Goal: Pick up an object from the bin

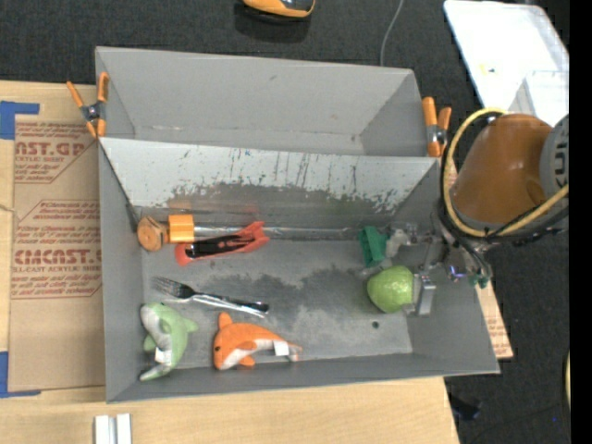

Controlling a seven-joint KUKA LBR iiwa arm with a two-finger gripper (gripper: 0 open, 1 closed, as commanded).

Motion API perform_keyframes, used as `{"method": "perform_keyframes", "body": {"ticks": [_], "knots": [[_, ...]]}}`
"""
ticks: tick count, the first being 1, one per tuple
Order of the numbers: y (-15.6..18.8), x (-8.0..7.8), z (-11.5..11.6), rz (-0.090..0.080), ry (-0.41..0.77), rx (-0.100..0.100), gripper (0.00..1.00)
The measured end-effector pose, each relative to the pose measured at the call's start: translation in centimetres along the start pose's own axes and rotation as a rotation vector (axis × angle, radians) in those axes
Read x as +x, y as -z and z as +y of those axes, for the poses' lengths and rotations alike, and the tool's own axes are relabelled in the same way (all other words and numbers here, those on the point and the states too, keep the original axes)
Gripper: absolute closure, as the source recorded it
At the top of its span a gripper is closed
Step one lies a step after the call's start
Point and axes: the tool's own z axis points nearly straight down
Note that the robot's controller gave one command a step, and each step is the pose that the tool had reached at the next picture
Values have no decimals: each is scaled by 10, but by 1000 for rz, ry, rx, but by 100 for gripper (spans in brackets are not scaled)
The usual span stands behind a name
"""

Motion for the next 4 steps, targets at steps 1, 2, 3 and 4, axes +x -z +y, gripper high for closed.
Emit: {"method": "perform_keyframes", "body": {"ticks": [1,2,3,4], "knots": [[0,0,0,0,0,0,0],[-50,12,2,-1,-16,-1,0],[-64,18,5,-8,-32,0,0],[-42,7,0,-6,-22,0,0]]}}
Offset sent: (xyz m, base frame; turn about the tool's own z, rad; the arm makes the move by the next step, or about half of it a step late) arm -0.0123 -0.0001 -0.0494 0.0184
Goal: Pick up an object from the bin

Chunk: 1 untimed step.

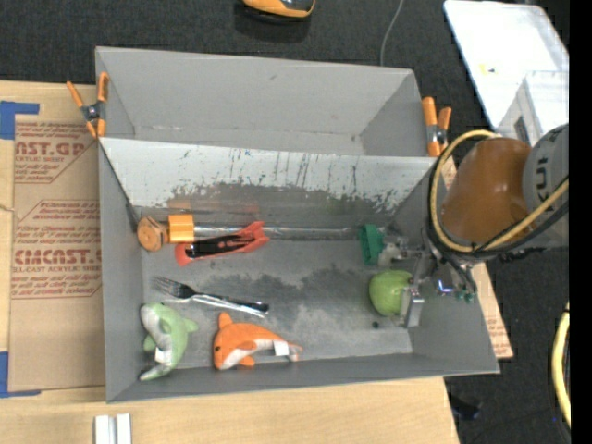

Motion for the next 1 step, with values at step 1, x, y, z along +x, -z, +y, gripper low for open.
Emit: {"method": "perform_keyframes", "body": {"ticks": [1], "knots": [[3,5,-4,2,-15,-1,0]]}}
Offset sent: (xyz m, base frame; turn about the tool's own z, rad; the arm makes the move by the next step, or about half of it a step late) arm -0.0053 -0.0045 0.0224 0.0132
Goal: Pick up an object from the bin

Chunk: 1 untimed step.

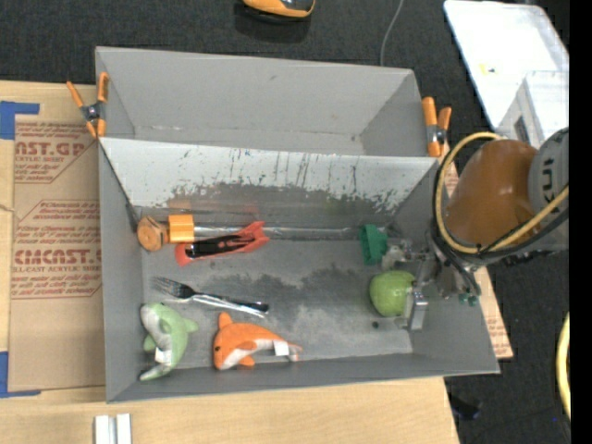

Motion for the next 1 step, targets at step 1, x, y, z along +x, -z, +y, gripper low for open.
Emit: {"method": "perform_keyframes", "body": {"ticks": [1], "knots": [[19,0,0,-3,3,1,0]]}}
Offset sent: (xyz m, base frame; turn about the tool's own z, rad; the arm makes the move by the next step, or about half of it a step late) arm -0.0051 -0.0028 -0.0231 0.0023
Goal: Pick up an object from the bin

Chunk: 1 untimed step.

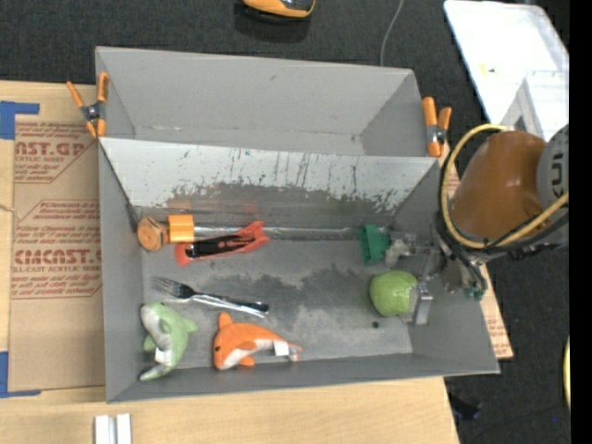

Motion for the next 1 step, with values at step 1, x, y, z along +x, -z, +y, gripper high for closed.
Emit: {"method": "perform_keyframes", "body": {"ticks": [1], "knots": [[-46,6,-2,6,-5,-2,0]]}}
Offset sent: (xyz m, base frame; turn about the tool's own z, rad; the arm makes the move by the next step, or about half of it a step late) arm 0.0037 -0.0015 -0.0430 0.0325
